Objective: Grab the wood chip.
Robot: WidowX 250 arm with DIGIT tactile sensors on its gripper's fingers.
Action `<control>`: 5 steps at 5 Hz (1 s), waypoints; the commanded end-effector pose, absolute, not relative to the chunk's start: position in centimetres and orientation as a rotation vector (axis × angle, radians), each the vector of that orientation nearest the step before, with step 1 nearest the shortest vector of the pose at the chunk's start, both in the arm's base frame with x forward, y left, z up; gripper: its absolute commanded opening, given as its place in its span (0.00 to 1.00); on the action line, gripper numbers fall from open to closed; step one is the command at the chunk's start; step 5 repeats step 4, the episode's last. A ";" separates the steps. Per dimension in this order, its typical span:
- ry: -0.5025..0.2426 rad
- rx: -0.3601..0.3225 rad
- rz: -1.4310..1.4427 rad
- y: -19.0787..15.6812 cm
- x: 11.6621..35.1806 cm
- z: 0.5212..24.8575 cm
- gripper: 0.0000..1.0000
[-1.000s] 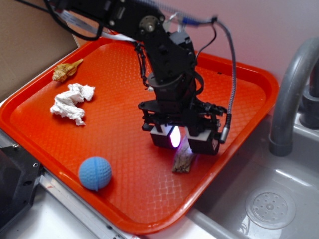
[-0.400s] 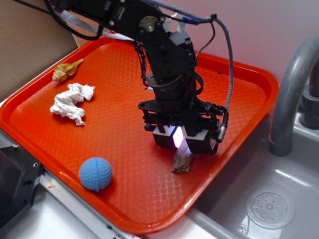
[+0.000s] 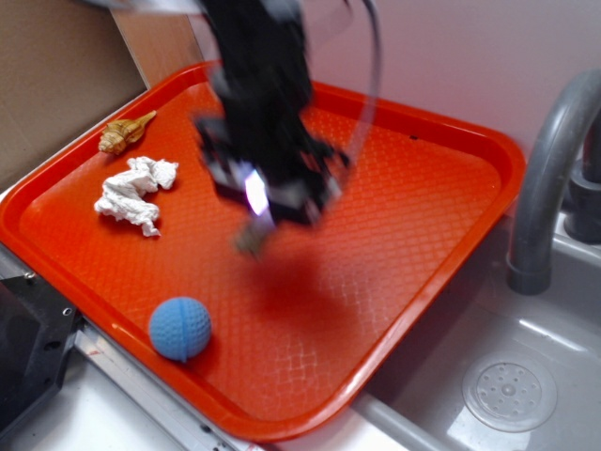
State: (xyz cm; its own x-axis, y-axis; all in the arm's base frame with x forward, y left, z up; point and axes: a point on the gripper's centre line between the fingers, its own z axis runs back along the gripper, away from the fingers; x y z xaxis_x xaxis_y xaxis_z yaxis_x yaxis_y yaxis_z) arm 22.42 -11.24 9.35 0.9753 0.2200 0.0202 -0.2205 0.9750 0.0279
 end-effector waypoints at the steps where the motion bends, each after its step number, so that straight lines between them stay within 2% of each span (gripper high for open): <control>1: -0.124 -0.052 0.123 -5.2 23.0 18.5 0.00; 2: -0.185 -0.063 0.148 -2.8 21.8 22.2 0.00; 3: -0.225 -0.058 0.221 -1.7 20.8 23.3 0.00; 4: -0.198 -0.019 0.196 -2.6 21.2 21.5 0.00; 5: -0.198 -0.019 0.196 -2.6 21.2 21.5 0.00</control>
